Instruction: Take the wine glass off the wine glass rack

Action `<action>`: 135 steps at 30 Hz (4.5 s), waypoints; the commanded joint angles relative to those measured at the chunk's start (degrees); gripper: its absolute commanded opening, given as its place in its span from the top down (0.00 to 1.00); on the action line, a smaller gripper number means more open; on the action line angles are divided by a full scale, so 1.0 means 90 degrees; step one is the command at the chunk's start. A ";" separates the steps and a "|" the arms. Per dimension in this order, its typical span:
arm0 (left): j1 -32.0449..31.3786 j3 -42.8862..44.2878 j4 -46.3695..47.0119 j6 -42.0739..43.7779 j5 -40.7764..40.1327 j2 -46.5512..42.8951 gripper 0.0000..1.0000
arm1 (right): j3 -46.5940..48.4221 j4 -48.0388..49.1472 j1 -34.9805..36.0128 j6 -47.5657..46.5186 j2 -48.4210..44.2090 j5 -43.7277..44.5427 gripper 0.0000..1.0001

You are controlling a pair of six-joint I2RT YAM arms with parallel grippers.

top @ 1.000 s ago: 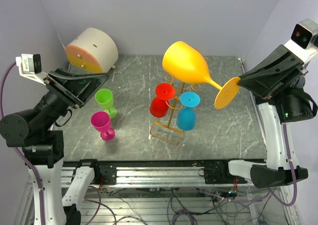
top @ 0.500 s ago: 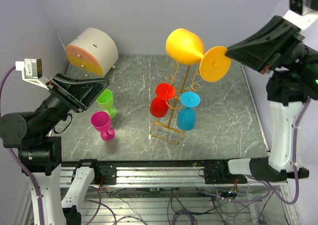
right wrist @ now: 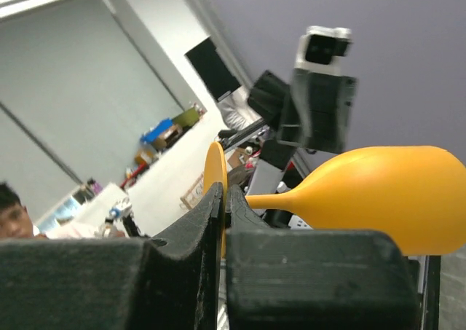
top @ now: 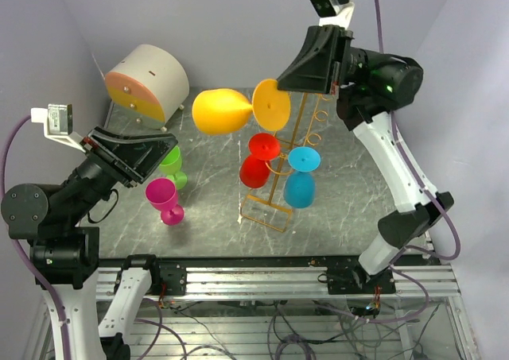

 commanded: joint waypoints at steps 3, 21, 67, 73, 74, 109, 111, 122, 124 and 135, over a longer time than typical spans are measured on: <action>-0.0035 -0.0072 0.0062 0.0112 -0.0063 -0.0122 0.51 | 0.0230 0.1472 0.0502 0.0494 -0.0564 0.0335 1.00; -0.0042 -0.0830 0.4626 -0.2747 0.0573 0.0085 0.48 | -0.0360 0.2184 0.1080 0.0739 -0.0540 0.0634 1.00; -0.0094 -0.0675 0.4508 -0.2730 0.0834 0.0260 0.76 | 0.0268 0.1715 0.1591 0.0076 0.0029 0.0602 1.00; -0.0094 -0.0761 0.4270 -0.2582 0.0829 0.0164 0.93 | -0.0116 0.1761 0.1583 -0.0062 -0.0235 0.0465 0.97; -0.0094 -0.0821 0.4343 -0.2641 0.0817 0.0156 0.93 | -0.0213 0.1731 0.1580 -0.0124 -0.0333 0.0441 0.84; -0.0094 0.5472 -0.6818 0.4689 -0.6633 0.3837 0.93 | -0.1120 -1.0385 0.1439 -0.9582 -0.4606 0.6402 0.25; -0.0263 0.5164 -0.6807 0.4724 -0.7236 0.3985 0.93 | -0.1214 -1.0419 0.1435 -0.9620 -0.4680 0.6473 0.25; -0.0268 0.2859 -0.5580 0.4619 -0.7883 0.4494 0.93 | -0.1422 -1.0509 0.1441 -0.9545 -0.5032 0.6344 0.28; -0.0261 0.2468 -0.5229 0.4553 -0.7896 0.4453 0.93 | -0.1468 -1.0521 0.1440 -0.9505 -0.5117 0.6257 0.29; -0.0167 0.1235 -0.3894 0.4530 -0.7689 0.4715 0.93 | -0.1806 -1.0618 0.1441 -0.9452 -0.5540 0.6295 0.29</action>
